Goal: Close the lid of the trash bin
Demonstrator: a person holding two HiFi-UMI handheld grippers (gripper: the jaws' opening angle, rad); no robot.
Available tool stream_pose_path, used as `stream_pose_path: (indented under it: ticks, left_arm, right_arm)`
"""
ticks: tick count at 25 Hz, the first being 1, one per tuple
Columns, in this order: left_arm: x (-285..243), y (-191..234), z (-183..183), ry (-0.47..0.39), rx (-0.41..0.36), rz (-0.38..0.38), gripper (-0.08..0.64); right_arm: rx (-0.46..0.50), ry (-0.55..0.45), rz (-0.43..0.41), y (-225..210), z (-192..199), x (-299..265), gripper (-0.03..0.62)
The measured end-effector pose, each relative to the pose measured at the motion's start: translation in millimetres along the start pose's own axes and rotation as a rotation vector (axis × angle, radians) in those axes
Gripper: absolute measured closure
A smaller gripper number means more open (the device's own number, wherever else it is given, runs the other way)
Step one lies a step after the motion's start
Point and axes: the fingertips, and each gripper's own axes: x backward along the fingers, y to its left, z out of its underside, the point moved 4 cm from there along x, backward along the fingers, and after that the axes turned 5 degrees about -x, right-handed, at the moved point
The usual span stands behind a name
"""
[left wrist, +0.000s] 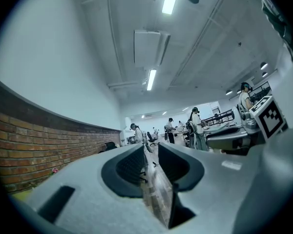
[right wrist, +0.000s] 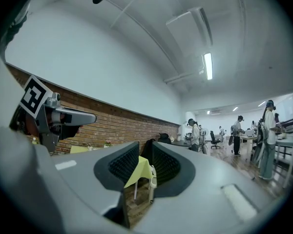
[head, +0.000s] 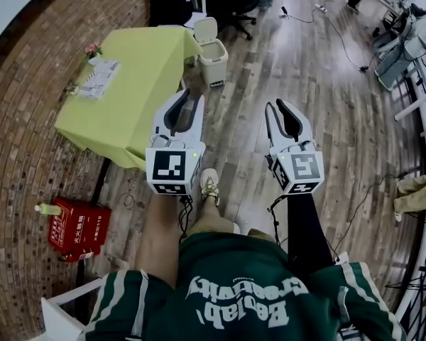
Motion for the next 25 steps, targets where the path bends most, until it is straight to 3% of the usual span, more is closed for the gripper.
stream_pose_path:
  ticks: [25]
  left_arm:
    - [-224.4, 129.3, 52.7, -0.001, 0.026, 0.083, 0.462]
  right_arm:
    - [0.022, 0.052, 0.078, -71.9, 14.9, -226.9, 0.497]
